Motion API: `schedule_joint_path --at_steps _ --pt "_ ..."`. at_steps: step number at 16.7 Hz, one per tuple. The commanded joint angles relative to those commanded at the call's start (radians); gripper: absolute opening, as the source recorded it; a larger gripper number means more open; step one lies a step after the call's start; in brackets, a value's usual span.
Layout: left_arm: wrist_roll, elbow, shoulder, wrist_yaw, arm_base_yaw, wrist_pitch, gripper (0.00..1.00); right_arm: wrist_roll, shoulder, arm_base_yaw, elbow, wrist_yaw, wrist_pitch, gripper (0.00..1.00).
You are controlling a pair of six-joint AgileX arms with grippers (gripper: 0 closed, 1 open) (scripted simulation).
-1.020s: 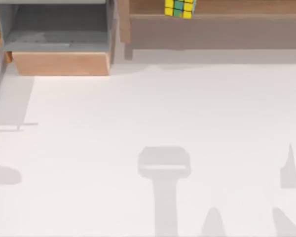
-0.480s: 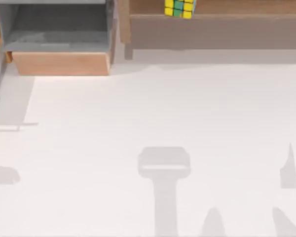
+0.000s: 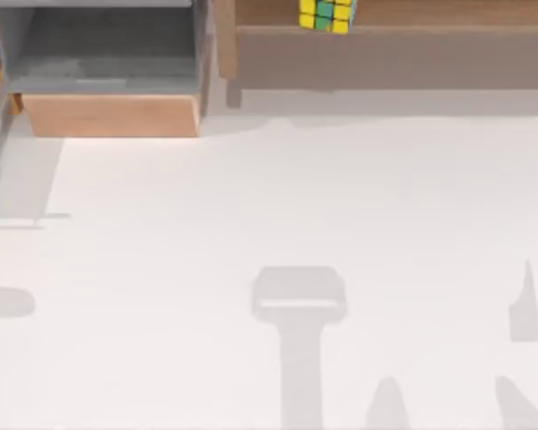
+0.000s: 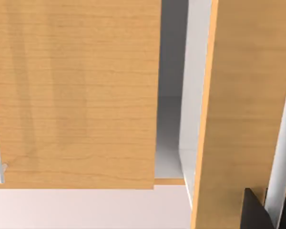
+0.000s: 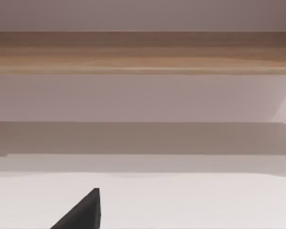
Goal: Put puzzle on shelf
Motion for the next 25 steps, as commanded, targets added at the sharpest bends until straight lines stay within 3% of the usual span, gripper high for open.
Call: schedule_joint_path --at_steps 6,11,20,25 --pt "-0.004 0.151 0.064 -0.081 -0.087 -0.087 0.0 0.0 0.0 0.0 0.0 0.0 0.0 1.0" --pt "-0.005 0.156 0.068 -0.084 -0.084 -0.094 0.0 0.0 0.0 0.0 0.0 0.0 0.0 1.0" --pt "-0.01 0.392 0.173 -0.168 -0.17 -0.222 0.0 0.0 0.0 0.0 0.0 0.0 0.0 1.0" --pt "-0.01 0.398 0.176 -0.17 -0.169 -0.229 0.0 0.0 0.0 0.0 0.0 0.0 0.0 1.0"
